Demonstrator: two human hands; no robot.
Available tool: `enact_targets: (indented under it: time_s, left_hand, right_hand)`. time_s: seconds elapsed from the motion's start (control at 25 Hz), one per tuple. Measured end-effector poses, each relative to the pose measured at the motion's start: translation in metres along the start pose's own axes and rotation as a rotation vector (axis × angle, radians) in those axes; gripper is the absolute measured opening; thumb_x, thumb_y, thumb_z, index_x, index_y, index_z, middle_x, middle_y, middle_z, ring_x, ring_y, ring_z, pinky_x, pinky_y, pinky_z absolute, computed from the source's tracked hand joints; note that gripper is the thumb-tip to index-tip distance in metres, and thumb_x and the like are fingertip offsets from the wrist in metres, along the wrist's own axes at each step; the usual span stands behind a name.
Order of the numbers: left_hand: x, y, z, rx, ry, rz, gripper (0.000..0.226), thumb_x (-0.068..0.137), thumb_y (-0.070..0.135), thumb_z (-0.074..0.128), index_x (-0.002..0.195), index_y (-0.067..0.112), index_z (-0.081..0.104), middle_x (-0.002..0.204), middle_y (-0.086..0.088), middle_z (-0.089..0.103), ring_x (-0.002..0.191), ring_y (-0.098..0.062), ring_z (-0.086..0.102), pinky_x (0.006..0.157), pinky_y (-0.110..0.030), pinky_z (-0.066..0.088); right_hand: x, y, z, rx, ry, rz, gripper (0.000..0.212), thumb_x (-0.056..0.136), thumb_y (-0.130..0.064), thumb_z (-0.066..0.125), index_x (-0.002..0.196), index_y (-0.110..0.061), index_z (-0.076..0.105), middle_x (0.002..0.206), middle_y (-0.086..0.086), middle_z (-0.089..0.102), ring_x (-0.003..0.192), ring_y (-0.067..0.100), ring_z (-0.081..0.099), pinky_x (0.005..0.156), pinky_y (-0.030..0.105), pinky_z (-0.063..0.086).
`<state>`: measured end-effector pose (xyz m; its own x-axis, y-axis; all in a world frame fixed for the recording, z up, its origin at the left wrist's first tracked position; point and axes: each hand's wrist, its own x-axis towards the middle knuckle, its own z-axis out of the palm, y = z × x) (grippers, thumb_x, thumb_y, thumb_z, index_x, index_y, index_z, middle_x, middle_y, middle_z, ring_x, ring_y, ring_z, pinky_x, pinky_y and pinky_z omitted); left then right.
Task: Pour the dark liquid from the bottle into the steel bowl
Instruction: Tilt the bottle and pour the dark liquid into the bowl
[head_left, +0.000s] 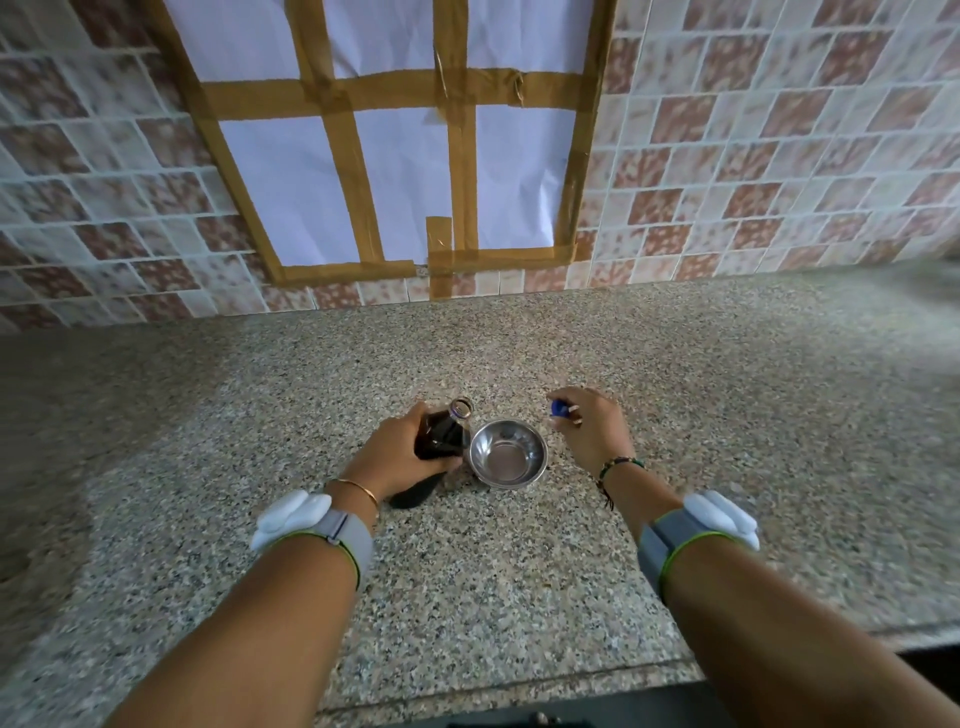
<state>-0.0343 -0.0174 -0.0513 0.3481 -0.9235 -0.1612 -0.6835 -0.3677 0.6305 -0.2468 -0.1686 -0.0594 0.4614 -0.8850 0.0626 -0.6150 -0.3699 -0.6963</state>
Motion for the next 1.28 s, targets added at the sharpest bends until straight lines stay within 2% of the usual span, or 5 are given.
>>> enact_targets:
  time_s: [0.12, 0.24, 0.44, 0.88, 1.28]
  left_hand:
    - [0.003, 0.005, -0.003, 0.251, -0.103, 0.017, 0.069, 0.068, 0.052, 0.079, 0.121, 0.018, 0.050, 0.109, -0.008, 0.071, 0.102, -0.026, 0.068, 0.088, -0.039, 0.056]
    - [0.007, 0.006, -0.005, 0.406, -0.150, -0.004, 0.074, 0.065, 0.058, 0.077, 0.122, 0.019, 0.048, 0.112, -0.008, 0.070, 0.102, -0.028, 0.067, 0.086, -0.043, 0.057]
    - [0.017, 0.009, -0.001, 0.542, -0.202, -0.015, 0.062, 0.067, 0.057, 0.075, 0.109, 0.018, 0.051, 0.109, -0.008, 0.069, 0.100, -0.028, 0.066, 0.082, -0.039, 0.055]
    - [0.028, 0.012, 0.005, 0.663, -0.284, -0.023, 0.062, 0.066, 0.055, 0.077, 0.112, 0.019, 0.057, 0.111, -0.006, 0.069, 0.101, -0.029, 0.066, 0.081, -0.037, 0.054]
    - [0.030, 0.017, 0.005, 0.677, -0.327, -0.035, 0.062, 0.066, 0.054, 0.078, 0.113, 0.018, 0.059, 0.112, -0.006, 0.068, 0.101, -0.029, 0.065, 0.080, -0.035, 0.053]
  right_hand:
    - [0.002, 0.004, 0.004, 0.013, 0.003, 0.008, 0.033, 0.081, -0.003, 0.070, 0.112, -0.013, 0.066, 0.109, 0.013, 0.066, 0.087, 0.024, 0.064, 0.086, 0.032, 0.054]
    - [0.003, 0.008, 0.007, 0.029, -0.008, 0.031, 0.033, 0.082, -0.005, 0.068, 0.113, -0.014, 0.066, 0.108, 0.012, 0.066, 0.089, 0.025, 0.063, 0.082, 0.027, 0.050]
    - [0.003, 0.017, 0.011, 0.047, -0.020, 0.034, 0.032, 0.080, -0.007, 0.069, 0.112, -0.013, 0.067, 0.106, 0.013, 0.067, 0.087, 0.024, 0.063, 0.082, 0.032, 0.053]
    - [0.003, 0.023, 0.011, 0.078, -0.040, 0.076, 0.033, 0.079, -0.012, 0.074, 0.111, -0.015, 0.068, 0.107, 0.012, 0.068, 0.093, 0.029, 0.066, 0.089, 0.043, 0.055]
    - [0.005, 0.027, 0.006, 0.049, -0.032, 0.091, 0.033, 0.081, -0.011, 0.072, 0.113, -0.015, 0.067, 0.108, 0.012, 0.066, 0.095, 0.029, 0.064, 0.089, 0.038, 0.055]
